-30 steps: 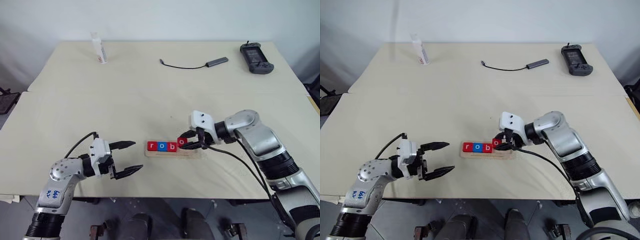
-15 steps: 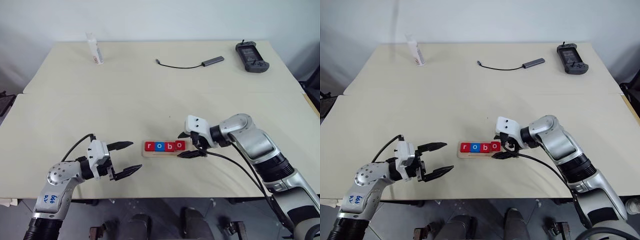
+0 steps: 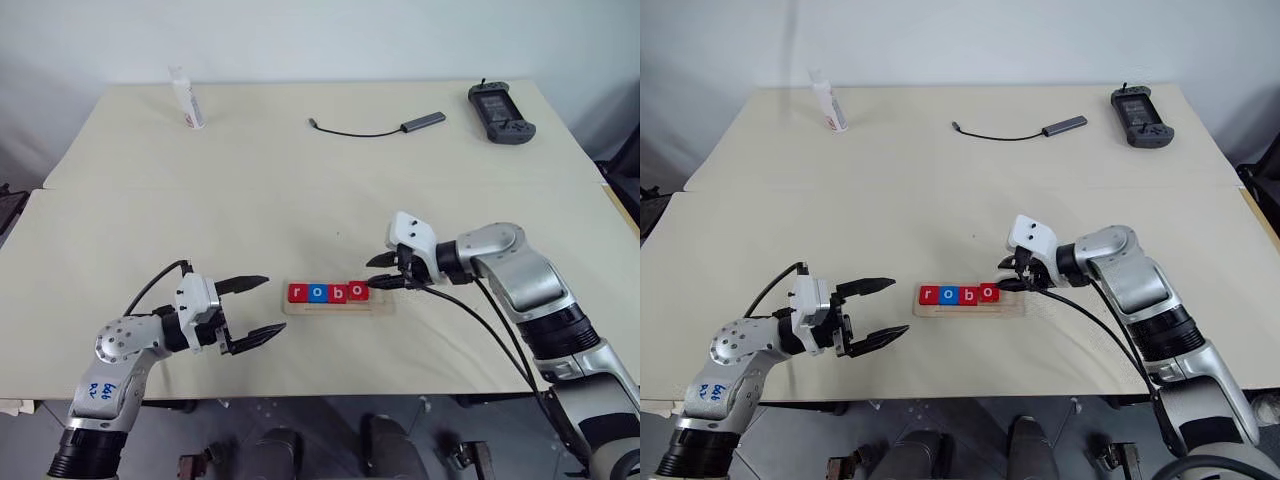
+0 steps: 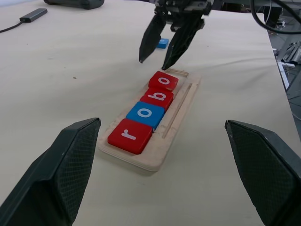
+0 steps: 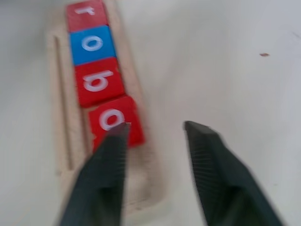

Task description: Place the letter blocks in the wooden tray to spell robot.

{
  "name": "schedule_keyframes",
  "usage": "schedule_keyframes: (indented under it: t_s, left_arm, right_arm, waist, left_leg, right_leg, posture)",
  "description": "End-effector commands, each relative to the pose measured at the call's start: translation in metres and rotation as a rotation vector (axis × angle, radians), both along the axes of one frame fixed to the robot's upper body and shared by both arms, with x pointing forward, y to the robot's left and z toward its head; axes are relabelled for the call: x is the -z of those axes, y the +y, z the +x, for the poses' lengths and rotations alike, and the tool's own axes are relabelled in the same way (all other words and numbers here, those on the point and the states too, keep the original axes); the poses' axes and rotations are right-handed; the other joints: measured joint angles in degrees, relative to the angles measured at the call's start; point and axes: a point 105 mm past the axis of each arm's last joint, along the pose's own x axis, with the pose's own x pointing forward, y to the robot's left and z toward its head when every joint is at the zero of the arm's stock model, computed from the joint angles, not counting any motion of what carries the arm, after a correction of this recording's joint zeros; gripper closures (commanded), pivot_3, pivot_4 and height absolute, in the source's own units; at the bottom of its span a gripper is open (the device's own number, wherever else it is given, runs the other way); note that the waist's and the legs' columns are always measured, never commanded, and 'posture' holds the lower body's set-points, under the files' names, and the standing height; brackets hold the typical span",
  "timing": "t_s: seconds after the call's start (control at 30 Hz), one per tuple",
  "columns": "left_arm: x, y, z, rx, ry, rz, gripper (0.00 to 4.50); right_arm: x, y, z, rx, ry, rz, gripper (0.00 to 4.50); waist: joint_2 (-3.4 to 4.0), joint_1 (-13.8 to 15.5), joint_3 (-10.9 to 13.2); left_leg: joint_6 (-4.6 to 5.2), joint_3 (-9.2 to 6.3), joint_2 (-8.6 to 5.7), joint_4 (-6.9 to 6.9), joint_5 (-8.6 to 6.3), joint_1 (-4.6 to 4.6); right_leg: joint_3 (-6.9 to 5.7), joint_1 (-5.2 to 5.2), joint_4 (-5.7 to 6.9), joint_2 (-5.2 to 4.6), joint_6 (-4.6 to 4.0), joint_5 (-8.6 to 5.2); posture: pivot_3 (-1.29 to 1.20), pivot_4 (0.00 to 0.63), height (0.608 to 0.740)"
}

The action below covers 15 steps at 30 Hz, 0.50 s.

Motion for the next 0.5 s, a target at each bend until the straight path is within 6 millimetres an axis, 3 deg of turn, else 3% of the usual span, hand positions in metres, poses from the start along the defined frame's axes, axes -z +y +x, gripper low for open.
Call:
schedule_keyframes:
  t_s: [0.03,0.07,0.23,0.5]
  left_arm:
    - [-0.006,0.000,-0.001,0.010,-0.034,0.009,0.00]
    - [-0.006,0.001,-0.002,0.009,-0.034,0.010,0.00]
    - [-0.006,0.002,-0.001,0.002,-0.036,0.012,0.00]
    - [-0.006,0.002,0.000,-0.005,-0.039,0.010,0.00]
  right_arm:
    - [0.000,0.009,-0.001,-0.031,-0.034,0.020,4.07]
    - [0.001,0.010,-0.002,-0.038,-0.033,0.019,4.37]
    - [0.006,0.016,-0.008,-0.082,-0.034,-0.002,4.37]
    - [-0.009,0.015,-0.011,-0.093,-0.080,0.021,4.37]
  waist:
    - [0.00,-0.1,0.0]
    - [0.00,-0.1,0.0]
    - [0.00,0.0,0.0]
    - [0.00,0.0,0.0]
  left_leg:
    - [0.00,0.01,0.00,0.00,0.00,0.00]
    - [0.00,0.00,0.01,0.00,0.00,0.00]
    - [0.00,0.00,-0.01,0.01,0.00,0.00]
    - [0.00,0.00,0.01,0.00,0.00,0.00]
  right_leg:
    - [0.00,0.00,0.00,0.01,0.00,0.00]
    - [0.00,0.00,-0.01,0.01,0.00,0.00]
    - [0.00,0.01,-0.01,-0.01,0.00,0.00]
    - [0.00,0.00,-0.01,0.01,0.00,0.00]
  posture:
    - [0.00,0.150,0.740]
    - [0.00,0.150,0.740]
    - [0.00,0.150,0.740]
    - [0.00,0.150,0.740]
